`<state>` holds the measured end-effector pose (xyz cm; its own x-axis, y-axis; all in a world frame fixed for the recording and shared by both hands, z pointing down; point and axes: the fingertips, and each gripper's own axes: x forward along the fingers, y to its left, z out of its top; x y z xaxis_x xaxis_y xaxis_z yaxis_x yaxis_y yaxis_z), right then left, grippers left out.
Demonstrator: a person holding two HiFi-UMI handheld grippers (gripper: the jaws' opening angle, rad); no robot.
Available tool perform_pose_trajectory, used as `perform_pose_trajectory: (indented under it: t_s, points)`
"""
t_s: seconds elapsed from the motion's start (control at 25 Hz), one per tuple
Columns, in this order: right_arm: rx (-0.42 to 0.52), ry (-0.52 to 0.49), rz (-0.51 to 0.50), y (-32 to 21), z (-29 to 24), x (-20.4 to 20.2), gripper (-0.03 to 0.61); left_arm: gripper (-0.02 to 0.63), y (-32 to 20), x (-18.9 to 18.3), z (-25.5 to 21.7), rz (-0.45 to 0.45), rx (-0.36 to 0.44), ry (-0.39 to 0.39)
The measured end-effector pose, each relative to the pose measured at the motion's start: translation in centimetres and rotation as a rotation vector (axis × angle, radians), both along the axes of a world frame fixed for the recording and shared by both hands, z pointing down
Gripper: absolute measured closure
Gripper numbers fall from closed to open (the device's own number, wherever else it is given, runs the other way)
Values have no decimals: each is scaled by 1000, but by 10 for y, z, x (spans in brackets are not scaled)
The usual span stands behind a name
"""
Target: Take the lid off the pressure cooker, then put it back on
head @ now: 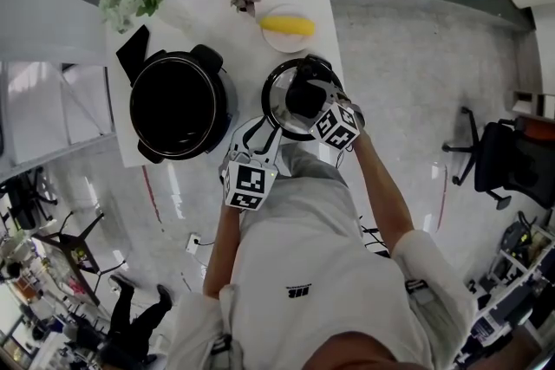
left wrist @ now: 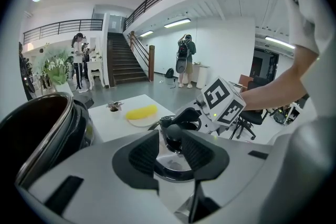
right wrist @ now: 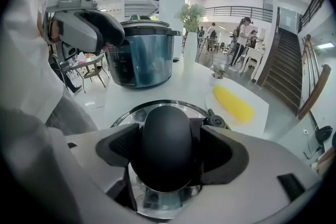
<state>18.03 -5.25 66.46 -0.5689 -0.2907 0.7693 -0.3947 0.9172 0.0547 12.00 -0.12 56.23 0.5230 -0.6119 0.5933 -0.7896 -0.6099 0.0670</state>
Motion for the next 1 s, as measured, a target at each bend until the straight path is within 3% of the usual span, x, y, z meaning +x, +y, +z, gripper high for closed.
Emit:
perform_pose_trajectory:
  t_s: [0.76,1.0]
  points:
    - [27,-169,152,33,-67,50,232,469,4,14,-13,-77,36,-5]
    - [-18,-206,236,43,-69,69,233,472,7,20,-10,-79,36,-11]
